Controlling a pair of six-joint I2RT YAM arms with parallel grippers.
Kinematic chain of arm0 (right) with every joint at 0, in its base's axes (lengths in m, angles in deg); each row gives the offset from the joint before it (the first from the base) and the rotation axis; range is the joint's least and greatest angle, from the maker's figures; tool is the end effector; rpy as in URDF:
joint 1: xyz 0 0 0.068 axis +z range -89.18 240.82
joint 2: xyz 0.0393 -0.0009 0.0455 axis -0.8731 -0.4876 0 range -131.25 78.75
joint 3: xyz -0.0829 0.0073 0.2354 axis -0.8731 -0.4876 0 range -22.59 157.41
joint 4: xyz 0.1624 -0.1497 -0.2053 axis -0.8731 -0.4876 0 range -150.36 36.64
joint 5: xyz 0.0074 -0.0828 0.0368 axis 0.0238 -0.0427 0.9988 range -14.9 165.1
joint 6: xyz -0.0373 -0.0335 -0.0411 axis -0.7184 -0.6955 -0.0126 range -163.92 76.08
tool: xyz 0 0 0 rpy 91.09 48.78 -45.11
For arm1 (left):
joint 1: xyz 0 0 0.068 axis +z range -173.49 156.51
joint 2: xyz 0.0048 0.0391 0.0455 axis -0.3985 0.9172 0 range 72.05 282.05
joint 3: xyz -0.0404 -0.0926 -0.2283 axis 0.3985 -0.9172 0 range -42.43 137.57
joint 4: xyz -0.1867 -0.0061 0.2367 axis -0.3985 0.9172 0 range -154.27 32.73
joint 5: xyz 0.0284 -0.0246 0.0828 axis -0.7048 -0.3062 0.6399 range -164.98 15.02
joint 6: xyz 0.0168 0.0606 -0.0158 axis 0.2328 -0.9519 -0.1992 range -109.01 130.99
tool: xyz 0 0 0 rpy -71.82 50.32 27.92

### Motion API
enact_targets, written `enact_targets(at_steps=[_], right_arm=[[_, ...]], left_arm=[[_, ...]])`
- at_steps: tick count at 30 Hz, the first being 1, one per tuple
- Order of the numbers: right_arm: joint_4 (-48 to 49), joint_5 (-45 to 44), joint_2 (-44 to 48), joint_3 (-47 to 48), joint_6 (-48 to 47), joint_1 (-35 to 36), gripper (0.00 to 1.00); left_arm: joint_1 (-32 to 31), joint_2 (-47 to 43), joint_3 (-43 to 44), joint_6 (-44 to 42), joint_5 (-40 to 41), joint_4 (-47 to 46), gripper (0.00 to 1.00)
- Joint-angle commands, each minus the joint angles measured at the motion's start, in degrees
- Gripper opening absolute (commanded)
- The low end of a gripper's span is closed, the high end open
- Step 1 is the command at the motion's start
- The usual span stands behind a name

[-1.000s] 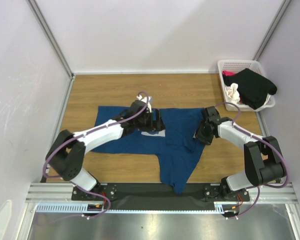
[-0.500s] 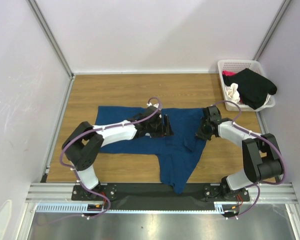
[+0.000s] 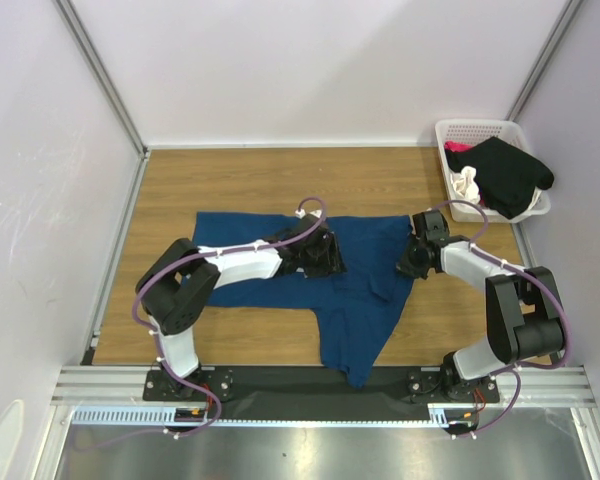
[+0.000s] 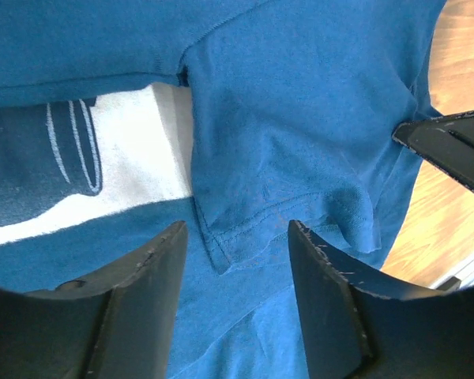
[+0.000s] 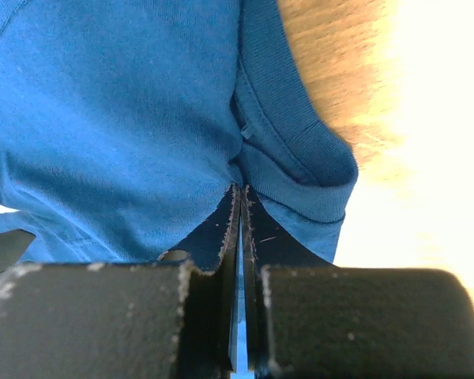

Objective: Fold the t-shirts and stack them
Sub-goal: Fold the tshirt

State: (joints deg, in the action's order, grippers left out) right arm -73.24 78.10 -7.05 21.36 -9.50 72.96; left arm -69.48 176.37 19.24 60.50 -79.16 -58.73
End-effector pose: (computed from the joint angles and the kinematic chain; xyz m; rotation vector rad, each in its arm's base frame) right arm 0.3079 0.0689 0.0961 0.5022 2.6420 0.3325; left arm 0.2852 -0.3006 0.1026 -0.0433 2.5892 -0.7960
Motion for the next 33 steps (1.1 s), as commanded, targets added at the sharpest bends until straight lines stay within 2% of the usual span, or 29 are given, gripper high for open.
enact_targets(at_steps=[1,7,16,20,25,28,31,32,33], right_arm=[[1.68,0.33,1.43,-0.35,-1.54,-0.71,0.00],[1.95,1.30,1.60,-0.79,-2.16,-0.72,0.00],[2.12,2.09,2.13,-0.70,-2.77,-0.80,0.00],[2.21,2.09,2.13,-0.79,-2.95,-0.80,0.00],[2.21,1.92,2.22,-0.88,-2.86,-0.80,0.00],[2.12,1.83,2.39,-1.05,-2.95,-0.80,0.00],[2.04,1.74,2.48,-1.14,-2.86,-0.80,0.00],[2.04,1.74,2.39,-1.05,-2.86,-0.80,0.00],[2.04,1.74,2.48,-1.14,-2.86,-0.80,0.00]], left_arm=[[-1.37,0.54,2.58,0.93,2.42,0.17,0.59],[-1.81,1.77,2.84,1.81,2.16,0.26,0.46],[-2.52,2.47,3.02,2.08,3.66,2.54,0.45],[-2.87,3.44,4.25,1.29,3.57,3.33,0.35],[-3.22,4.50,5.48,0.93,4.01,5.09,0.30],[-3.22,4.06,5.48,1.02,6.46,6.23,0.23],[-3.22,3.18,5.22,1.02,7.96,7.38,0.10],[-3.22,2.92,5.13,1.02,8.31,7.99,0.01],[-3.22,2.65,5.13,1.02,8.49,8.34,0.00]])
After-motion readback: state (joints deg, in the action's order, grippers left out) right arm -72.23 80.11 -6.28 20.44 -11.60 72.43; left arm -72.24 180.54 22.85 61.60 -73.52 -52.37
